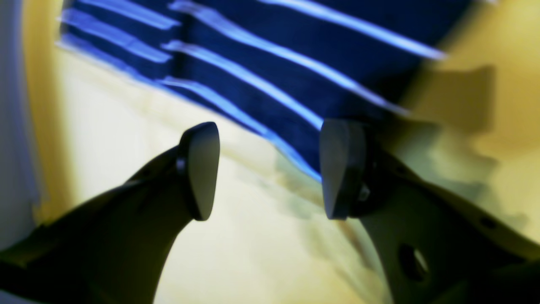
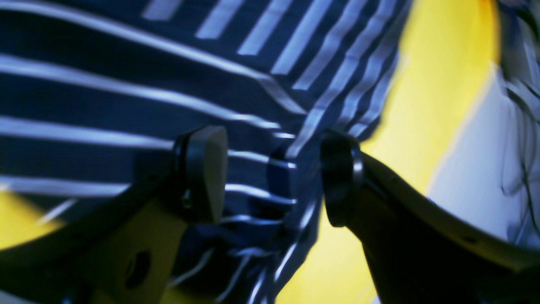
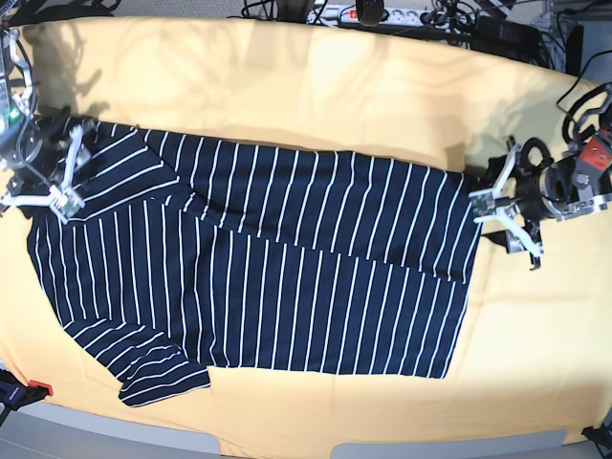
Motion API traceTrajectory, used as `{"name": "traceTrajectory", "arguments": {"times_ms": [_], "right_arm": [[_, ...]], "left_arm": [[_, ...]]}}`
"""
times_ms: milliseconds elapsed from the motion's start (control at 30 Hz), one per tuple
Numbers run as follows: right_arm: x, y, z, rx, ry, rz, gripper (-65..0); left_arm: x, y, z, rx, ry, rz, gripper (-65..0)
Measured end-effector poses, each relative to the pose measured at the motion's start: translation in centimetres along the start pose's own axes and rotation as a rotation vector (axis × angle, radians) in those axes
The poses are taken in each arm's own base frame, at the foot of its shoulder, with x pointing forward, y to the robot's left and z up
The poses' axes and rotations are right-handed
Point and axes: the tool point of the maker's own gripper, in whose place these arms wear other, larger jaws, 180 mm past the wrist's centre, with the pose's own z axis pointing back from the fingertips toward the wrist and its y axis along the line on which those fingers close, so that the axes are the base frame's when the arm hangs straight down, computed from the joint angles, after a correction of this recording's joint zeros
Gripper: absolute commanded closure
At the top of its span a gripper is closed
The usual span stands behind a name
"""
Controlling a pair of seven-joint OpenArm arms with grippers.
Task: Fold the T-shirt properly
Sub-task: 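Drag the grasped shirt edges toward the table center with both grippers, then regrasp the shirt edges with both grippers near the collar side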
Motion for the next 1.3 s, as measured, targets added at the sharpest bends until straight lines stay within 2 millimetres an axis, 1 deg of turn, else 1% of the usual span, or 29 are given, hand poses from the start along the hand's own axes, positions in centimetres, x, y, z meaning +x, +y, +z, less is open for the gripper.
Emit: {"name": "traceTrajectory", "arguments": {"times_ms": [33,67,133,200,267,367,467,500,600,633,700,833,867,900,933,967,1000,1033,1067,1167,1200,1233,1267,1300], "right_arm": [[-0.3,0.7,0.4,0.019,0.014,0.02,-37.3],[-1.0,1.4,0.7,0.037,0.046,0.041,-37.3],[-2.7,2.7,1.2,0.077,0.114,0.069,-37.3],[-4.8,3.5,1.5,0.089,0.191,0.089,-37.3],[-6.5,3.3,1.8,0.051,0.25,0.12,-37.3],[-8.0,3.1,1.9,-0.007,0.265,0.133,-37.3],[-10.1,3.6,1.3,0.012,0.291,0.111,-37.3],[-10.9,3.5,1.1,0.007,0.31,0.103,-37.3],[-13.2,1.6,0.7,-0.058,0.376,0.129,-37.3],[-13.7,1.1,0.6,-0.076,0.389,0.133,-37.3],[-14.3,0.8,0.5,-0.08,0.401,0.128,-37.3],[-14.2,0.8,0.4,-0.08,0.392,0.129,-37.0],[-14.2,0.8,0.4,-0.08,0.392,0.129,-35.7],[-14.2,0.8,0.4,-0.08,0.392,0.13,-33.0],[-14.2,1.0,0.3,-0.07,0.391,0.135,-28.4],[-14.2,1.1,0.3,-0.063,0.388,0.14,-22.8],[-14.1,1.2,0.2,-0.058,0.38,0.139,-14.8],[-13.9,1.2,0.2,-0.057,0.371,0.14,-4.9],[-13.9,1.3,0.2,-0.055,0.37,0.138,0.0],[-13.9,1.2,0.2,-0.064,0.37,0.135,0.0],[-13.9,1.1,0.2,-0.067,0.369,0.131,0.0],[-13.9,1.0,0.2,-0.073,0.368,0.128,0.0],[-13.9,1.0,0.1,-0.072,0.367,0.127,0.0],[-13.9,1.0,0.1,-0.072,0.366,0.127,0.0]], "left_arm": [[-0.4,-0.9,0.4,-0.054,0.008,-0.024,-38.2],[-0.7,-1.5,0.9,-0.096,0.013,-0.038,-38.2],[-1.1,-1.6,1.4,-0.118,0.021,-0.044,-38.2],[-1.4,-1.5,1.6,-0.117,0.028,-0.044,-38.2],[-1.5,-1.5,1.7,-0.117,0.032,-0.045,-38.2],[-1.3,-1.5,1.6,-0.117,0.02,-0.04,-38.2],[-1.2,-1.5,1.6,-0.117,0.019,-0.04,-38.2],[-1.3,-1.5,1.6,-0.117,0.021,-0.04,-38.2],[-1.2,-1.5,1.6,-0.117,0.019,-0.04,-38.2],[-1.2,-1.6,1.6,-0.117,0.019,-0.04,-38.2],[-0.8,-1.6,1.6,-0.117,-0.005,-0.038,-38.2],[-0.7,-1.6,1.6,-0.117,-0.012,-0.039,-38.2],[-0.7,-1.6,1.6,-0.118,-0.012,-0.038,-38.2],[-0.7,-1.6,1.6,-0.118,-0.013,-0.038,-38.2],[-0.6,-1.6,1.6,-0.118,-0.017,-0.038,-38.2],[-0.6,-1.6,1.6,-0.118,-0.017,-0.038,-38.2],[-0.6,-1.6,1.6,-0.117,-0.016,-0.038,-38.1],[-0.6,-1.6,1.6,-0.118,-0.016,-0.038,-37.4],[-0.6,-1.6,1.6,-0.118,-0.016,-0.038,-34.5],[-0.5,-1.4,1.6,-0.105,-0.02,-0.031,-17.4],[-0.5,-1.1,1.6,-0.091,-0.019,-0.024,-13.4],[-0.5,-1.1,1.6,-0.088,-0.019,-0.023,-12.7],[-0.5,-1.4,1.6,-0.104,-0.019,-0.031,-13.8],[-0.6,-1.5,1.6,-0.111,-0.019,-0.034,-17.7]]}}
